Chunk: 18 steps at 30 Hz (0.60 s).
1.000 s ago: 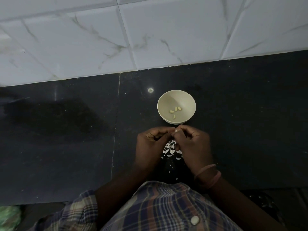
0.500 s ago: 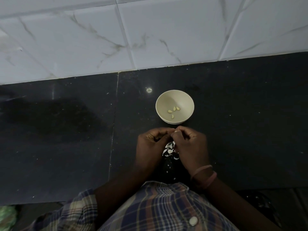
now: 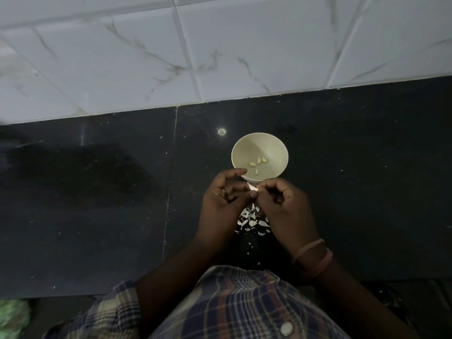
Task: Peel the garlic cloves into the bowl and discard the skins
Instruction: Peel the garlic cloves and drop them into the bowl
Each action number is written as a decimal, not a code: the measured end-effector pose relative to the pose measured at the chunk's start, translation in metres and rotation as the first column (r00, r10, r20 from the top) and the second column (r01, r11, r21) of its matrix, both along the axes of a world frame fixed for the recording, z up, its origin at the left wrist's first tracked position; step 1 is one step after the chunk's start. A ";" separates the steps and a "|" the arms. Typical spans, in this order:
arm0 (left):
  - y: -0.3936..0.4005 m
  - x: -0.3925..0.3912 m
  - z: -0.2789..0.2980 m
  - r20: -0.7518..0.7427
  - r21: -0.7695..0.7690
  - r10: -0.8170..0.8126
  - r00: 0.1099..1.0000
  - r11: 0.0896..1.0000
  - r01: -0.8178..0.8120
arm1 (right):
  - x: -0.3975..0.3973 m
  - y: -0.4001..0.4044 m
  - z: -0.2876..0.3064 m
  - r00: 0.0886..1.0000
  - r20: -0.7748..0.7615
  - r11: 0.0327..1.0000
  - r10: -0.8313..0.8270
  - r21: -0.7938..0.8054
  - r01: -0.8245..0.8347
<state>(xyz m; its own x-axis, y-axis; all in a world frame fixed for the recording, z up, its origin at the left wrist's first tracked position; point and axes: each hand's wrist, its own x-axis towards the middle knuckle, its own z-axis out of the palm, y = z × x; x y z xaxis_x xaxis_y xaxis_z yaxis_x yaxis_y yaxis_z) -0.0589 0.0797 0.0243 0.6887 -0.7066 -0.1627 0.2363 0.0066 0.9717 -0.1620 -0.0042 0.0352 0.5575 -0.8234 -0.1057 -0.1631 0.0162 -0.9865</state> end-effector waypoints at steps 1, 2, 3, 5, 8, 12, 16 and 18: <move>0.000 0.000 0.000 -0.020 0.004 0.011 1.000 1.000 -0.011 | 0.000 0.001 0.000 1.000 -0.006 1.000 -0.004 -0.024 0.004; 0.000 0.000 0.000 -0.045 0.006 0.019 0.999 1.000 -0.019 | 0.000 0.001 -0.001 1.000 -0.017 0.999 -0.007 -0.049 0.006; 0.001 -0.001 0.000 -0.068 0.007 0.022 0.997 1.000 -0.022 | 0.000 0.000 -0.002 1.000 -0.028 0.998 -0.003 -0.068 0.001; 0.002 -0.001 -0.001 -0.100 0.005 0.021 0.995 1.000 -0.020 | -0.003 -0.004 -0.003 0.998 -0.051 0.995 0.027 -0.096 -0.031; 0.002 0.000 -0.001 -0.116 0.015 0.014 0.993 1.000 -0.013 | -0.008 -0.012 -0.002 0.995 -0.071 0.984 0.076 -0.159 -0.086; 0.001 0.001 0.000 -0.078 0.034 0.005 0.997 0.999 -0.002 | -0.011 -0.018 -0.002 0.990 -0.072 0.947 0.118 -0.291 -0.134; 0.002 0.000 0.002 0.031 0.083 -0.073 0.997 0.994 0.071 | -0.011 -0.019 -0.004 0.992 -0.066 0.917 0.109 -0.378 -0.126; 0.002 -0.001 0.003 0.071 0.108 -0.087 0.994 0.991 0.079 | -0.011 -0.018 -0.004 0.993 -0.057 0.927 0.105 -0.357 -0.119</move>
